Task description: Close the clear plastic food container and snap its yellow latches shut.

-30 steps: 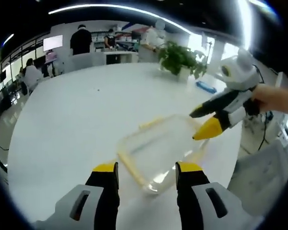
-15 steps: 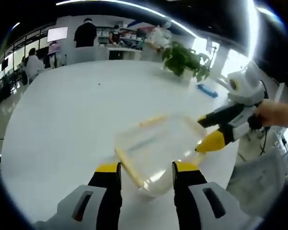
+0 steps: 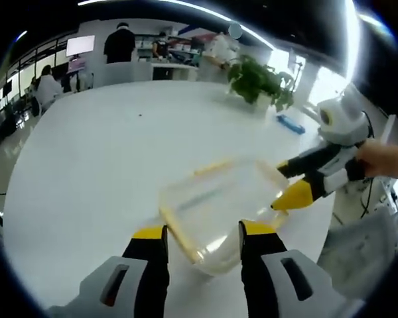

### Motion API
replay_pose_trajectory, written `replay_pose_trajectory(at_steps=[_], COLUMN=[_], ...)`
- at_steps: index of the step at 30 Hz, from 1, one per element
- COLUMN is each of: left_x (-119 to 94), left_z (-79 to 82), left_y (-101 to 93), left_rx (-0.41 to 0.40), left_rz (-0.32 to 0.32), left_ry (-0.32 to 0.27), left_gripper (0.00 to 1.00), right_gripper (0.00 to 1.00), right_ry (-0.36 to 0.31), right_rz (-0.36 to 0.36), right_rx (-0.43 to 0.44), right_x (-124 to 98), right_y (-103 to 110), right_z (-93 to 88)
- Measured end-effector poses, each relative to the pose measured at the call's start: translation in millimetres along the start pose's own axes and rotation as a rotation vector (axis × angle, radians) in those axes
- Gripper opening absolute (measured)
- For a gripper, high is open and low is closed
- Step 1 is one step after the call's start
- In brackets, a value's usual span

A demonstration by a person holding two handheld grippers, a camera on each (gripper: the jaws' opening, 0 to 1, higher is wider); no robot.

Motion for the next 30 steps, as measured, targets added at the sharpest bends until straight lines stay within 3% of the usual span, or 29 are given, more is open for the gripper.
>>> replay_pose_trajectory(at_steps=[14,30], left_x=[20,50], left_z=[23.9,54.8], left_y=[24.2,49.3], left_rx=[-0.010,0.015], left_rz=[0.036,0.062], left_ry=[-0.005,-0.048], left_gripper=[0.38,0.37], right_gripper=[0.54,0.54], right_ry=[-0.046,-0.074], right_rz=[0.002,0.001], right_rx=[-0.011,-0.013], right_x=[21,41], right_y=[-15,-43], right_z=[30.2,69.5])
Point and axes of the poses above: the point that each gripper's makers call its tool centre point, and the gripper's own axes: x roughly forward along the fingers, y roughly to its left, z roughly out of its top, the point moved 5 cm from there along -x, roughly backward along the fingers, and after that the axes turned 6 degrees about z, right-handed, at the moved point
